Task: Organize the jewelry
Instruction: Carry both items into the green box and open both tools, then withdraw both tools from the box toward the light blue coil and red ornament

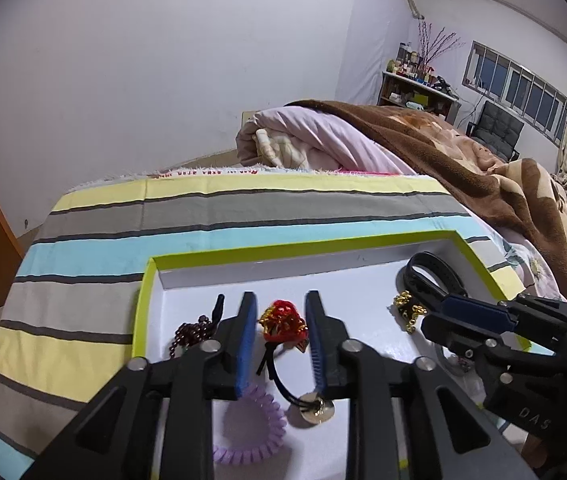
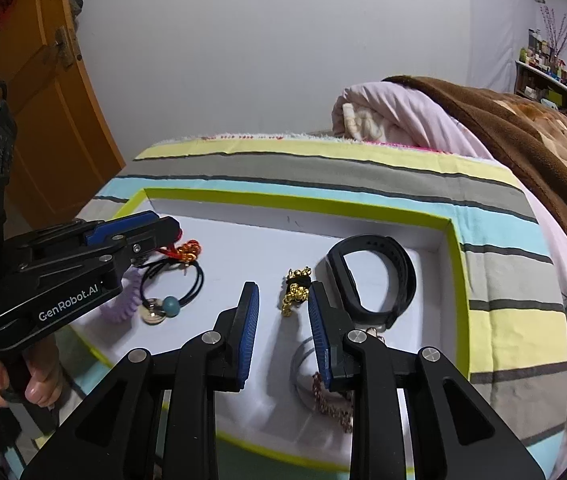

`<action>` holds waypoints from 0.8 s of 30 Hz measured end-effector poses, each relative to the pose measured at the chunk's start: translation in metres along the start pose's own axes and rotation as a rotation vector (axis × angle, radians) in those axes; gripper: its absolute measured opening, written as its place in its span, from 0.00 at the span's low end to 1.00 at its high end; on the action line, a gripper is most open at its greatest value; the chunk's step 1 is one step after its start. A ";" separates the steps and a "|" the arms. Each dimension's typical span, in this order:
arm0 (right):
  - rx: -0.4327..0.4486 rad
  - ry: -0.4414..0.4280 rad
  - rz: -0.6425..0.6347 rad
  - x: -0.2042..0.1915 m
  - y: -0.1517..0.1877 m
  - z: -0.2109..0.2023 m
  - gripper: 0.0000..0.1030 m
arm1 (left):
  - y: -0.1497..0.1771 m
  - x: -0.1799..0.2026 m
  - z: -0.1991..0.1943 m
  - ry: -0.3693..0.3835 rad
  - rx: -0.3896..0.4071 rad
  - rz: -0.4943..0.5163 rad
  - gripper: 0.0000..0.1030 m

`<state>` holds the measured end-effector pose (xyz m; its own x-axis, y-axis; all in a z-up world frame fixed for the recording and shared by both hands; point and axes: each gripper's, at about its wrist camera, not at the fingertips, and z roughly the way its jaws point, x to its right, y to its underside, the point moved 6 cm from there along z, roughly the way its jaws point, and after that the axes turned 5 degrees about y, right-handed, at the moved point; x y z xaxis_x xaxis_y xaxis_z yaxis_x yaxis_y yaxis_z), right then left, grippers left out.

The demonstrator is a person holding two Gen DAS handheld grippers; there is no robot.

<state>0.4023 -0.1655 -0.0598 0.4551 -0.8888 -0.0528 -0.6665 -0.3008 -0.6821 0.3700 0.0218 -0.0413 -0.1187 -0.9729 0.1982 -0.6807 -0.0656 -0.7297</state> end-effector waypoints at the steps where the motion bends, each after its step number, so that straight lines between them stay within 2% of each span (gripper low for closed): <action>1: 0.005 -0.001 0.003 0.000 0.000 -0.003 0.25 | 0.000 0.000 -0.002 -0.001 0.002 -0.001 0.32; 12: 0.074 -0.011 0.000 -0.004 0.015 -0.062 0.25 | 0.009 0.008 -0.060 0.004 0.067 -0.009 0.32; 24: 0.149 -0.016 -0.024 -0.017 0.058 -0.139 0.26 | 0.048 0.032 -0.130 -0.021 0.134 0.012 0.32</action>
<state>0.2735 -0.2160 0.0026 0.4804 -0.8758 -0.0461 -0.5605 -0.2663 -0.7842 0.2393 0.0167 0.0150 -0.1101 -0.9782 0.1763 -0.5765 -0.0816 -0.8130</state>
